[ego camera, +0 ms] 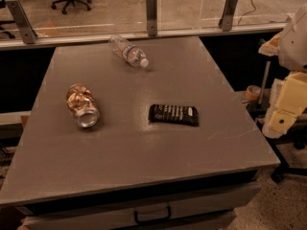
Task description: Place orange can upright
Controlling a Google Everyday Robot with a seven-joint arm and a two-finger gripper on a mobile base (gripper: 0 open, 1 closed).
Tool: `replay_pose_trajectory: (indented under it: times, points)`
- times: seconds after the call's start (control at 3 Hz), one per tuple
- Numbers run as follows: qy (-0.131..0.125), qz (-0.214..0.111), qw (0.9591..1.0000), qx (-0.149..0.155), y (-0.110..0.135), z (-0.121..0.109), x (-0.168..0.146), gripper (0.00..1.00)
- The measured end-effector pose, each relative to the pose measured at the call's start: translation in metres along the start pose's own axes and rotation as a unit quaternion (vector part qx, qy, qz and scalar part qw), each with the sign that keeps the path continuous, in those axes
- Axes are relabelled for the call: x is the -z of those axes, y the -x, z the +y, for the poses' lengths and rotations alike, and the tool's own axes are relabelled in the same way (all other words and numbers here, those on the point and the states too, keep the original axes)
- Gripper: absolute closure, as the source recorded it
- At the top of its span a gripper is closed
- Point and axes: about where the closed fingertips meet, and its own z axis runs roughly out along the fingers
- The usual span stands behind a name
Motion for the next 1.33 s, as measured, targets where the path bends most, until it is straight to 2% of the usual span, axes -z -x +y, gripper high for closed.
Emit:
replay_pose_trajectory:
  times: [0.67, 1.0, 1.33]
  points:
    - [0.0, -0.011, 0.9999, 0.002, 0.006, -0.002, 0.0, 0.0]
    - [0.021, -0.044, 0.9987, 0.015, 0.063, -0.002, -0.031, 0.0]
    - [0.038, -0.085, 0.9953, 0.029, 0.153, -0.003, -0.062, 0.0]
